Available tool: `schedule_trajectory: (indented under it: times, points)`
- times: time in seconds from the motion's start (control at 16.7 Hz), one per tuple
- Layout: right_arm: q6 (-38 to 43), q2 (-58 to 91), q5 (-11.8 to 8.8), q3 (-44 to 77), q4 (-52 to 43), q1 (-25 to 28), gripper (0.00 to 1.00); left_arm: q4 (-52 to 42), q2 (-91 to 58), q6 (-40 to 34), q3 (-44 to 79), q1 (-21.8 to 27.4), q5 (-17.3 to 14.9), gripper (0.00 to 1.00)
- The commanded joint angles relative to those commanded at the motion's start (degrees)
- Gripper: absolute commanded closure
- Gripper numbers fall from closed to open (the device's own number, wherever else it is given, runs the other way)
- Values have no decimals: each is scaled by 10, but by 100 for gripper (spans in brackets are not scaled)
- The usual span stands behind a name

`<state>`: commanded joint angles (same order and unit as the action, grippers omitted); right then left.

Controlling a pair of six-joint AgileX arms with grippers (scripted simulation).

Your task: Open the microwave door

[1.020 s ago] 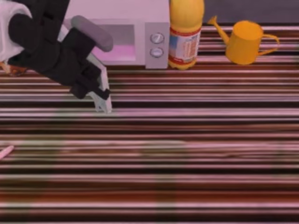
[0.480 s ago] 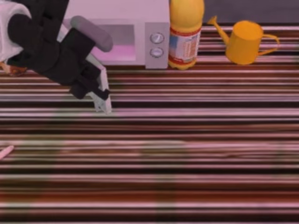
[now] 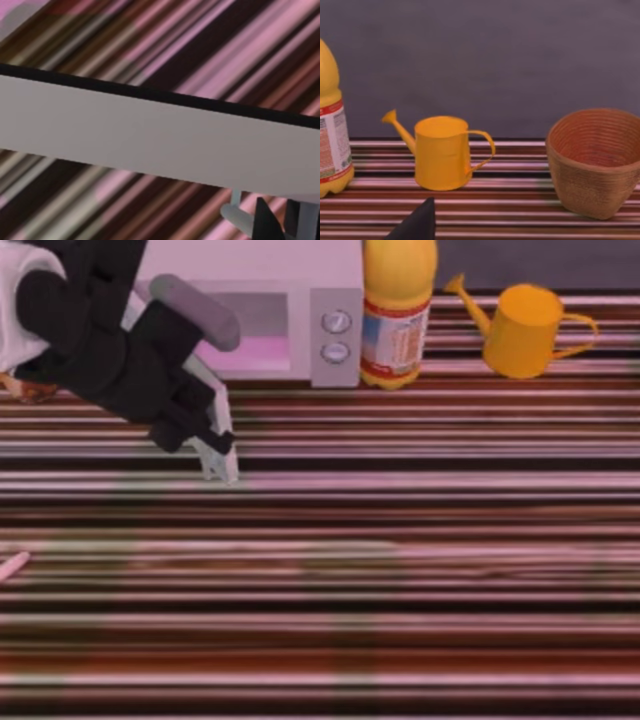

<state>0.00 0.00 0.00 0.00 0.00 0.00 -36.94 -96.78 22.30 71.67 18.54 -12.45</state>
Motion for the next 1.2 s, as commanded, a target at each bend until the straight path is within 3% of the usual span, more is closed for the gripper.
schedule_trajectory:
  times: [0.48,0.96,1.2]
  points:
    - [0,0,0,0,0,0,0,-1,-1,1,-1,1,-3,100]
    - [0,0,0,0,0,0,0,-32,10,107,-12,-44,-51,100]
    - [0,0,0,0,0,0,0,-32,13,113,-11,-46,-55,100]
